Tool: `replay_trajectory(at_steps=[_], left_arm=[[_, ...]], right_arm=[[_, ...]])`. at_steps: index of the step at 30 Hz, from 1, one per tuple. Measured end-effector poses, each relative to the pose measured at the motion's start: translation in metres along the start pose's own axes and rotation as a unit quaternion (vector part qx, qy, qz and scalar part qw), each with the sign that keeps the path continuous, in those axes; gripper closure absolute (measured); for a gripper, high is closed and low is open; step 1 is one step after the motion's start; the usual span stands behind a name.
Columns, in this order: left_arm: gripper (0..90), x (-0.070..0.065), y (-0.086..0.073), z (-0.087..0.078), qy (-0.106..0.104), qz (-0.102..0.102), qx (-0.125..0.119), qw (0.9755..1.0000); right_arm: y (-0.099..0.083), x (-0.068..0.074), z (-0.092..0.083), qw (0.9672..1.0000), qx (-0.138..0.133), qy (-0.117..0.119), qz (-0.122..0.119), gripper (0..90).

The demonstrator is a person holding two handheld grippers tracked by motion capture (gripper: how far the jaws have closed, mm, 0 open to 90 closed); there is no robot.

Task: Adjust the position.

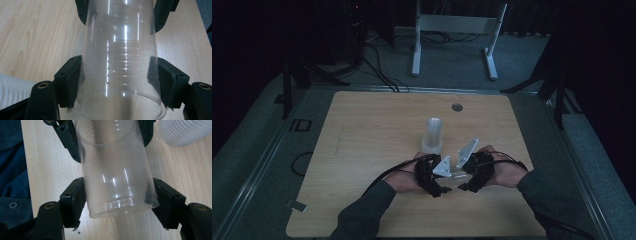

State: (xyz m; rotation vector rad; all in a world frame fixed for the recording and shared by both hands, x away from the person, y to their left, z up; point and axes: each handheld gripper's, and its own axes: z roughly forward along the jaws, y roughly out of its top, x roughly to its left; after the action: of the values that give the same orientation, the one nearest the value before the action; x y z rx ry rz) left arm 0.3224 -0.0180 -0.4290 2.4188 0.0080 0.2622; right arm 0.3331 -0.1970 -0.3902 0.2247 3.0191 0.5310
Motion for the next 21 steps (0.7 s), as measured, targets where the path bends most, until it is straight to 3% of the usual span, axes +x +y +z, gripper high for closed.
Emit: replay_trajectory(at_steps=[10,21], left_arm=[[28.7,-0.0014,0.0001,0.0004,0.002,0.003,-0.002,1.0000],[20.6,-0.0005,0.0018,0.0000,0.007,-0.014,-0.005,0.9999]], right_arm=[[-0.0017,-0.0004,0.0012,1.0000,-0.001,0.005,0.005,39.4],[-0.0033,-0.0006,0.0017,0.9999,-0.011,0.002,0.005,41.6]])
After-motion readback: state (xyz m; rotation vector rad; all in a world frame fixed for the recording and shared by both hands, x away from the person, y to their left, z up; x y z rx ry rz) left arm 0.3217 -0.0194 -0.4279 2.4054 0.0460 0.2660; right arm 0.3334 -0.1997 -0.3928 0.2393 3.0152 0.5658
